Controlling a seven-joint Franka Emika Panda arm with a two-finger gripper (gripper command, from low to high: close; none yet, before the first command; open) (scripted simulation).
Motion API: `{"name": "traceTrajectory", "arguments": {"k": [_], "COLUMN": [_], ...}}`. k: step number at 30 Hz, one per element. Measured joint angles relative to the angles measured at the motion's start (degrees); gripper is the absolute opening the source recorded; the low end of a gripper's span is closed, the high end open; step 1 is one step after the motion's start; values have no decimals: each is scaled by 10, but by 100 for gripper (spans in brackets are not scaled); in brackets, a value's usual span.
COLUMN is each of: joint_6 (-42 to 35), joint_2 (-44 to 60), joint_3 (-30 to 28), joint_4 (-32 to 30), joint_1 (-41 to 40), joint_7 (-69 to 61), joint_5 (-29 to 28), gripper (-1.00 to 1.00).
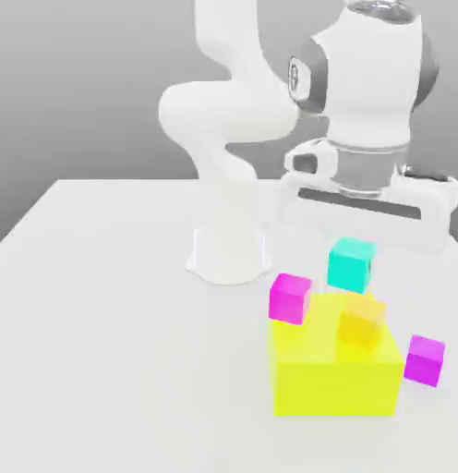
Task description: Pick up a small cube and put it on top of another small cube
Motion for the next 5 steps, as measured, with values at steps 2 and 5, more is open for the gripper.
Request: {"name": "traceTrajectory", "arguments": {"k": [2,5], "joint_6": [44,57], "joint_2": [33,43], "joint_3": [10,12], "joint_4": [-11,-15], "joint_1": [-2,-3], "joint_7": [9,11], "joint_5": [-8,-10], "gripper": [-100,100]}}
